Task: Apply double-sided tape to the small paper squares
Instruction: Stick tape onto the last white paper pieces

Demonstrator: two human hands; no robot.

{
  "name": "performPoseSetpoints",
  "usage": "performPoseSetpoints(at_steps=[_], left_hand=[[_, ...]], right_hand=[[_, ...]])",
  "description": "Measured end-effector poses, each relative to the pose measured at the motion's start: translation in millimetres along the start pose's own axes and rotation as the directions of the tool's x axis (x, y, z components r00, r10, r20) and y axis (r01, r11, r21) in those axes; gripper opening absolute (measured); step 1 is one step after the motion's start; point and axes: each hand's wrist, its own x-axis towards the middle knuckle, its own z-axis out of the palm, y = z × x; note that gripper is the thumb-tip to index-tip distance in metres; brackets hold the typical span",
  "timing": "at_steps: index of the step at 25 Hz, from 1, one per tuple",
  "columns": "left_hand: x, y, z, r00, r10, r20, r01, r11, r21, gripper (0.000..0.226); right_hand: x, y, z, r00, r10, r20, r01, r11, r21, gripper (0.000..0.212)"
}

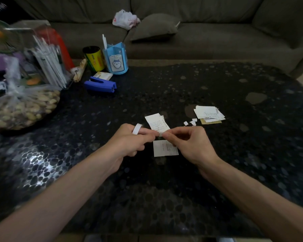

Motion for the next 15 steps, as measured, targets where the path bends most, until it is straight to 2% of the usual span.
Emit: performPoseSetpoints(at_steps=[6,10,15], left_hand=[[0.6,-2.5,2.3,1.0,0.01,0.004,-0.011,0.997,0.077,0.022],[7.4,-9.4,-3.8,0.986,0.167,-0.026,-0.155,0.954,0.257,0.046],[12.2,-16.5,-3.4,0.952,0.308,-0.002,-0.28,0.868,0.411,0.046]], right_hand=[[1.4,2.5,4.7,0.999,0.035,-0.002,-0.035,0.999,-0.032,0.006],[3.6,1.9,-0.6,0.997,0.075,-0.029,-0.076,0.996,-0.038,0.009],[1.6,2.4,-9.3,0.998,0.059,0.03,-0.057,0.995,-0.078,0.009]])
